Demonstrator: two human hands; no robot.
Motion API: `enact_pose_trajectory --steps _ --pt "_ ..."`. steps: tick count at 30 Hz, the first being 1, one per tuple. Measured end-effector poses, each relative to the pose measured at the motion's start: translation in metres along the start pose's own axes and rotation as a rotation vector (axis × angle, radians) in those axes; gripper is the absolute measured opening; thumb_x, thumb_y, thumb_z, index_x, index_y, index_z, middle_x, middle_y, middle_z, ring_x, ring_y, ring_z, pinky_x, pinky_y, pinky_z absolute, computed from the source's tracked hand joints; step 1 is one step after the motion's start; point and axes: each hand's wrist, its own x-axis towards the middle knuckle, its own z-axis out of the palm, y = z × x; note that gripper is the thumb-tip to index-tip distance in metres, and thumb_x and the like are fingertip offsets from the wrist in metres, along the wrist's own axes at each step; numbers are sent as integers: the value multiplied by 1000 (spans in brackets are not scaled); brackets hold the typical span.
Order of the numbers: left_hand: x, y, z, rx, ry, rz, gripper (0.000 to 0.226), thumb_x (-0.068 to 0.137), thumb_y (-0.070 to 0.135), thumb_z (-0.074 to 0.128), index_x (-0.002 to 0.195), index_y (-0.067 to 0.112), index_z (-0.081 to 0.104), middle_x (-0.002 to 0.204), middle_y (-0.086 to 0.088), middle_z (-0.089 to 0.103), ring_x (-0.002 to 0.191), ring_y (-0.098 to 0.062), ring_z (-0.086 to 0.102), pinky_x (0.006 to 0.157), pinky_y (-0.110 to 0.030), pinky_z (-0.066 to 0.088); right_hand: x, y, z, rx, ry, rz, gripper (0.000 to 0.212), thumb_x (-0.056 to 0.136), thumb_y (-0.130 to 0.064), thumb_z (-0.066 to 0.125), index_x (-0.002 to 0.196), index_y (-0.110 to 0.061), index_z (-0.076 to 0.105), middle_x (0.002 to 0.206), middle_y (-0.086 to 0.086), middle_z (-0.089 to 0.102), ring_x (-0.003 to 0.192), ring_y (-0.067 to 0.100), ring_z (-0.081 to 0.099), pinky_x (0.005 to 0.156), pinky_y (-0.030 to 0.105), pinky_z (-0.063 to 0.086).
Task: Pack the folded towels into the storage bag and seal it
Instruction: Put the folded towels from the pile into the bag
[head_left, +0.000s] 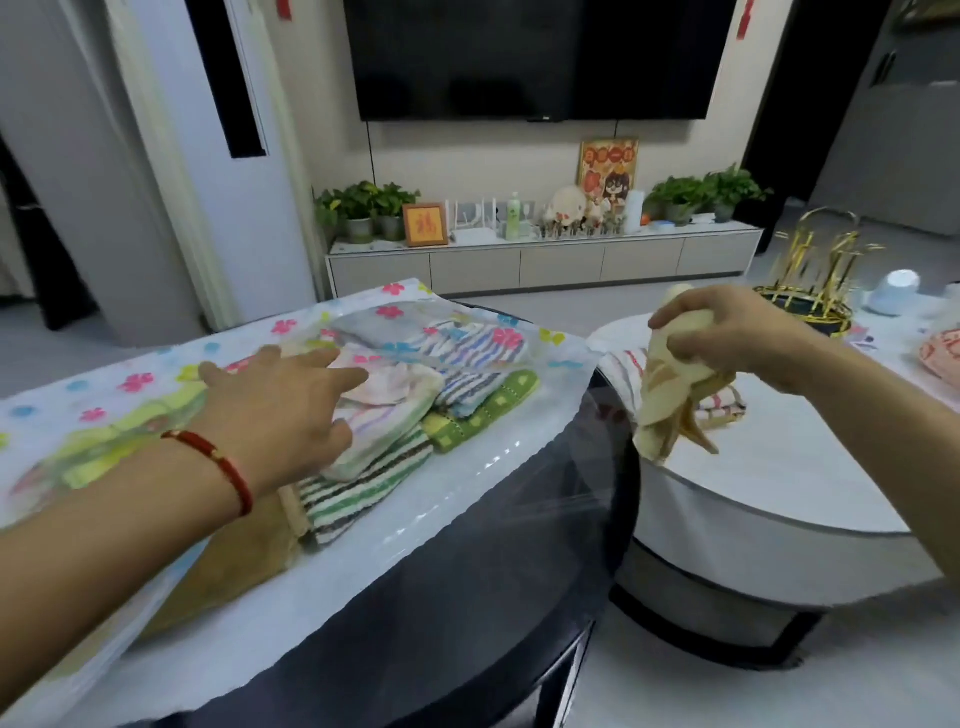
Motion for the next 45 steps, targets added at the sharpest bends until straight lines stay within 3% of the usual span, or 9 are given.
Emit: enact_pose_trajectory --steps 5,12,17,19,23,28,33,39,45 --pt "-9 -28 -31 93 51 -34 59 88 46 51 143 34 34 152 13 35 125 -28 46 91 -70 40 -82 -74 29 179 -184 -153 43 67 -19 58 97 -41 80 101 -9 72 75 9 68 53 18 51" --pt "-9 -61 -66 66 62 78 71 85 43 63 147 27 33 152 6 40 123 -27 52 62 -35 32 -96 -162 148 425 -504 -295 50 72 -8 58 104 -38 81 120 -14 75 96 20 73 78 33 60" --pt "-10 -82 -92 93 -4 54 83 89 51 61 156 28 17 162 7 24 137 -26 42 100 -47 43 -66 -216 232 1122 -319 -14 52 85 12 52 122 -17 74 112 17 74 85 27 69 60 31 60" --pt "-8 -84 -97 84 -12 35 81 90 50 60 156 29 18 161 8 26 136 -27 43 100 -47 44 -71 -217 267 1047 -423 78 54 87 7 59 134 -18 62 125 18 66 91 26 68 62 32 60" --pt "-5 -79 -90 73 -6 43 77 89 46 61 153 28 24 157 6 35 129 -27 49 94 -54 46 -84 -202 309 628 -492 33 63 82 -13 70 142 -26 57 141 6 48 121 27 55 99 43 57" --pt "-2 -68 -73 37 -16 25 77 87 49 60 152 33 22 161 11 24 133 -29 42 98 -77 35 -89 -183 287 740 -578 -45 56 84 -11 64 139 -21 60 119 19 62 87 28 74 79 44 65" --pt "-2 -40 -48 84 72 126 69 87 49 55 147 31 28 163 7 17 132 -33 38 94 -69 41 -80 -128 228 469 -304 -234 30 85 -14 59 108 -25 77 92 5 78 72 17 75 72 42 63" --pt "18 15 -16 93 135 230 64 88 47 51 147 32 29 164 2 14 142 -36 25 104 -70 30 -47 1 144 289 242 -23 23 86 -16 58 81 -31 76 70 -9 75 60 13 71 59 32 58" --pt "45 62 5 134 90 322 50 89 46 49 136 31 50 162 2 20 143 -38 22 104 -74 26 -4 120 123 -11 466 227 22 93 -21 64 110 -13 74 107 11 75 95 31 68 84 43 56"
